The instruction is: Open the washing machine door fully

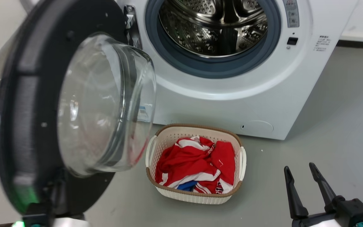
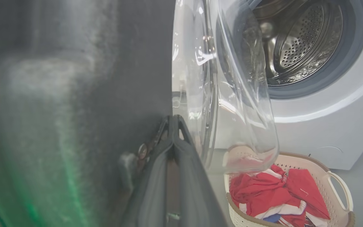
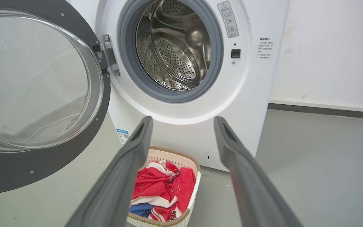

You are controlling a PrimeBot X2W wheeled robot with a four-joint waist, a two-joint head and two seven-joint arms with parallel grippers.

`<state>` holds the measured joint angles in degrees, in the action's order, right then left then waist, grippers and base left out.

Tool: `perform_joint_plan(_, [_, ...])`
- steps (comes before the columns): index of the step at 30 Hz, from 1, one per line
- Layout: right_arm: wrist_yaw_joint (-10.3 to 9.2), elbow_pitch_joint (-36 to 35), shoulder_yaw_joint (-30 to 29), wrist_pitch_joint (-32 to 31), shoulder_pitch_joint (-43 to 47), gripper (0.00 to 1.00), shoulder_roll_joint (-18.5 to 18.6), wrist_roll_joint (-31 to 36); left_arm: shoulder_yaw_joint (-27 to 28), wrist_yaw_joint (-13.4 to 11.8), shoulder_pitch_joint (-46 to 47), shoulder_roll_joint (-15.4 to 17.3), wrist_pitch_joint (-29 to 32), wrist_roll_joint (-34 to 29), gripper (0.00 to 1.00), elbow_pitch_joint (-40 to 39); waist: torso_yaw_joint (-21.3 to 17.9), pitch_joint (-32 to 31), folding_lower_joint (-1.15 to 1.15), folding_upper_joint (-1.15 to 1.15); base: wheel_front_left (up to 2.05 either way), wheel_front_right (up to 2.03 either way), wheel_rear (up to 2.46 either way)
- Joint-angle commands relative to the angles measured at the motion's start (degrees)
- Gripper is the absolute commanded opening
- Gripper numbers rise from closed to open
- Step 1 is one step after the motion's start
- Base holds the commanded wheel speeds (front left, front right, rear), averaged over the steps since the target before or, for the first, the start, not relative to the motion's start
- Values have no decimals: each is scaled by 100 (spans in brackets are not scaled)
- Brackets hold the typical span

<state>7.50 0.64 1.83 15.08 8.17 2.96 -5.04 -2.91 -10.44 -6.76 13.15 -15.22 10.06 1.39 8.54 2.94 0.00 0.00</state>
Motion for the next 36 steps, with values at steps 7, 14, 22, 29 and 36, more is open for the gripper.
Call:
perform_joint_plan(7, [-2, -76, -54, 12, -242, 100, -17, 94, 856, -41, 353, 141, 12, 281, 0, 160, -61, 383, 0, 0, 0, 0, 0])
perform_joint_plan(14, [-2, -136, -140, 12, -406, 100, -17, 138, 1537, 53, 737, 348, 12, 488, 0, 498, -76, 652, 0, 0, 0, 0, 0])
perform_joint_plan(22, [-2, -162, -201, 12, -527, 100, -17, 186, 1992, 235, 1081, 646, 13, 594, 0, 964, -91, 852, 0, 0, 0, 0, 0])
perform_joint_plan(29, [-2, -209, -241, 12, -639, 100, -17, 225, 2316, 562, 1560, 1003, 13, 783, 0, 1658, -156, 1048, 0, 0, 0, 0, 0])
perform_joint_plan(36, [-2, -229, -275, 12, -738, 100, -17, 257, 2573, 773, 2037, 1292, 13, 934, 0, 2363, -250, 1197, 0, 0, 0, 0, 0])
